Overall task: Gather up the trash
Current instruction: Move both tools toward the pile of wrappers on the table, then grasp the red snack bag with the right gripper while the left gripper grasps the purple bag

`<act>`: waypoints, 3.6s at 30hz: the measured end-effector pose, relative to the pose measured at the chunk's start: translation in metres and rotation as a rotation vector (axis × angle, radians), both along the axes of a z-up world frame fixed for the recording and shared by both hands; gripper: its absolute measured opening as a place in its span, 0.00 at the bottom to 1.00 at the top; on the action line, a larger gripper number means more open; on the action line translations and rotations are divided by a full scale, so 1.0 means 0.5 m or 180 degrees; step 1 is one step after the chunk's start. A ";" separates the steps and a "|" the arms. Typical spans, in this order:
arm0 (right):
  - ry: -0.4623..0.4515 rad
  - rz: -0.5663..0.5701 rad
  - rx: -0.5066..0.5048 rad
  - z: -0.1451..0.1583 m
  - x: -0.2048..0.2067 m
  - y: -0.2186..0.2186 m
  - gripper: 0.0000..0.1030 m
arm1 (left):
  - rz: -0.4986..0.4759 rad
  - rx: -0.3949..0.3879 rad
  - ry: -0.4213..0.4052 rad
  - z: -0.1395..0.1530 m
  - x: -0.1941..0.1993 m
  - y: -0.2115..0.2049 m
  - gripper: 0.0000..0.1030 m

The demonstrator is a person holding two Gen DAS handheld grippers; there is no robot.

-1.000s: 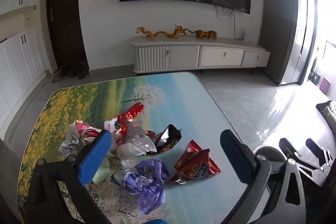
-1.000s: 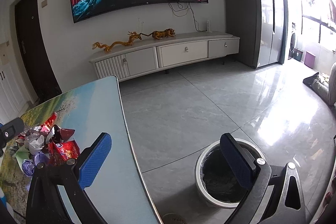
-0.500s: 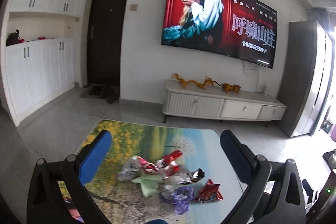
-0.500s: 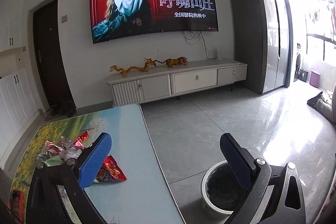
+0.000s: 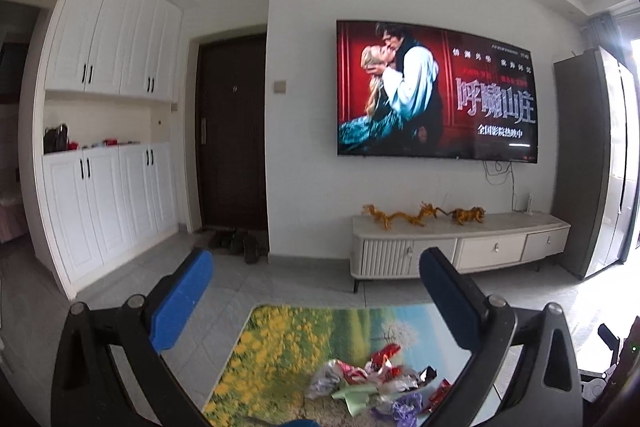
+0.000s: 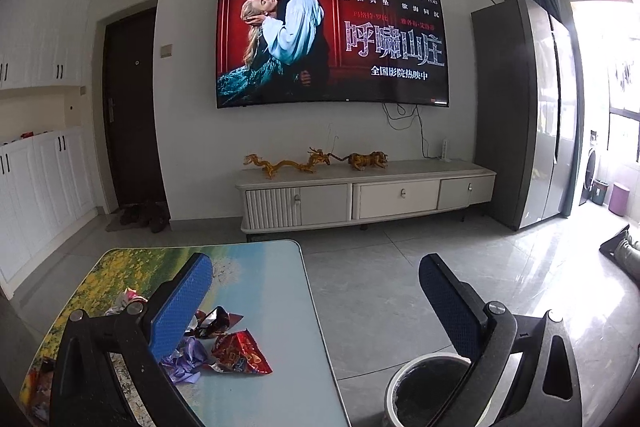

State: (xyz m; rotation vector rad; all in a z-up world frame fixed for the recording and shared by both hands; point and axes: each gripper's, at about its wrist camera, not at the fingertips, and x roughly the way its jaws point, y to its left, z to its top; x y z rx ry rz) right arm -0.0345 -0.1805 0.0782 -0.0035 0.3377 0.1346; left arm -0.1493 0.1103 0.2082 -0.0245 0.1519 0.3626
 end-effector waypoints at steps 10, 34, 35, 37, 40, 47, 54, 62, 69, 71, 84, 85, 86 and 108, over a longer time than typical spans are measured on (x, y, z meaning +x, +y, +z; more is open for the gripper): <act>-0.0081 -0.0056 -0.0092 0.025 0.040 -0.017 1.00 | -0.0230 0.0239 0.0237 0.014 0.116 -0.066 1.00; -0.0371 -0.0010 -0.0160 0.136 0.052 -0.043 1.00 | -0.0647 0.0612 0.0335 0.057 0.242 -0.198 1.00; -0.0385 -0.0006 -0.0153 0.140 0.050 -0.041 1.00 | -0.0629 0.0606 0.0329 0.060 0.243 -0.191 1.00; -0.0403 0.0015 -0.0133 0.142 0.048 -0.036 1.00 | -0.0603 0.0585 0.0334 0.056 0.244 -0.178 1.00; -0.0341 0.0105 -0.0071 0.133 0.050 -0.026 1.00 | -0.0575 0.0587 0.0422 0.034 0.249 -0.160 1.00; -0.0031 0.0362 0.0040 0.078 0.058 0.008 1.00 | -0.0441 0.0491 0.0780 -0.065 0.268 -0.094 1.00; 0.0673 0.0665 0.0116 -0.039 0.113 0.050 1.00 | -0.0200 0.0374 0.1347 -0.220 0.301 0.004 1.00; 0.1388 0.0860 0.0226 -0.184 0.179 0.092 1.00 | -0.0163 -0.0160 0.1904 -0.377 0.326 0.120 1.00; 0.1756 0.1094 0.0242 -0.275 0.219 0.122 0.98 | -0.0804 -0.0539 0.2124 -0.455 0.325 0.083 0.99; 0.1836 0.1164 0.0260 -0.294 0.230 0.127 0.91 | -0.1091 -0.0569 0.2255 -0.486 0.326 0.039 0.92; 0.2097 0.1504 0.0325 -0.369 0.283 0.140 0.67 | -0.1663 -0.0547 0.2662 -0.600 0.390 -0.077 0.80; 0.2104 0.1542 0.0346 -0.373 0.286 0.142 0.64 | -0.1656 -0.0557 0.2690 -0.607 0.391 -0.078 0.78; 0.2111 0.1586 0.0361 -0.376 0.288 0.144 0.60 | -0.1659 -0.0578 0.2724 -0.613 0.394 -0.075 0.73; 0.1826 0.1941 0.0417 -0.313 0.210 0.154 0.07 | -0.1731 -0.0753 0.2569 -0.597 0.303 -0.037 0.16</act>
